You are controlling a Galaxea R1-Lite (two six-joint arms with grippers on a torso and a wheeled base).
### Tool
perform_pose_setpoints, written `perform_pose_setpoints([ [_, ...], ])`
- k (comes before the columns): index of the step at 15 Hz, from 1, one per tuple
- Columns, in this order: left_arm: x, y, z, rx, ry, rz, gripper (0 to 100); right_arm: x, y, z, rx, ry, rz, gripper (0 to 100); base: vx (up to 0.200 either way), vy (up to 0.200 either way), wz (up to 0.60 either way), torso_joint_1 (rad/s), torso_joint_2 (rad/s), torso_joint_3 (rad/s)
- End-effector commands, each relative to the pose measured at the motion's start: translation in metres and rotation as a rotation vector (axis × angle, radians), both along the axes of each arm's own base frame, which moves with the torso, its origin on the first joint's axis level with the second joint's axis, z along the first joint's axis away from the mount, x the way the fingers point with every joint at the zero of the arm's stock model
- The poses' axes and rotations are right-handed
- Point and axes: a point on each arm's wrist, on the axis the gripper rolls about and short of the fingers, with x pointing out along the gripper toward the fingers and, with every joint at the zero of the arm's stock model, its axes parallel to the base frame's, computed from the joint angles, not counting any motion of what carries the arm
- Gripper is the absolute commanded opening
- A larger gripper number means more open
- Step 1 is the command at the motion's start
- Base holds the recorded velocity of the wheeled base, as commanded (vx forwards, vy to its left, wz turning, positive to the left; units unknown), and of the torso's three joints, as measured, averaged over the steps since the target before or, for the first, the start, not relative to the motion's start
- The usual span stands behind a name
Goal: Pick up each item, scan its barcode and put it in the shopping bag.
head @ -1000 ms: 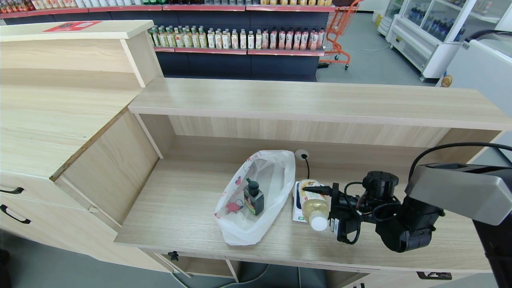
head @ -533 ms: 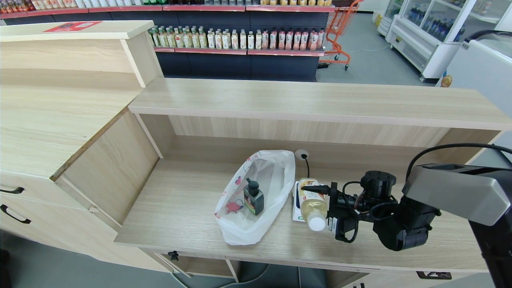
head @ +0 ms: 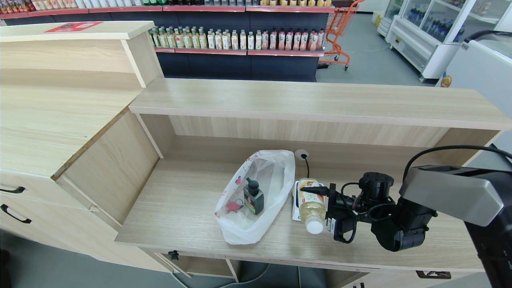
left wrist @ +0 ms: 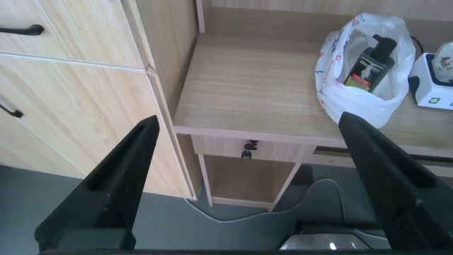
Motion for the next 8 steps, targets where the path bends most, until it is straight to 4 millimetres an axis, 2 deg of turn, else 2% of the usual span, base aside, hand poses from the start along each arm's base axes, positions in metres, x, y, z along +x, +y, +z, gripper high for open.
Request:
perform_pose_setpoints([
  [1,0.0001,0.0000,0.0001,0.000,0.001,0.000,100,0.0019,0.0003,-0.0034,0.000,0.005,-0.002,0,0.000,0.000,0.00,0.000,0.00,0.000],
  [8,0.0000,0.0000,0.0000,0.000,0.000,0.000,100,0.0058,-0.0008,-0.0010,0.003,-0.011,-0.005,0,0.000,0.000,0.00,0.000,0.00,0.000],
])
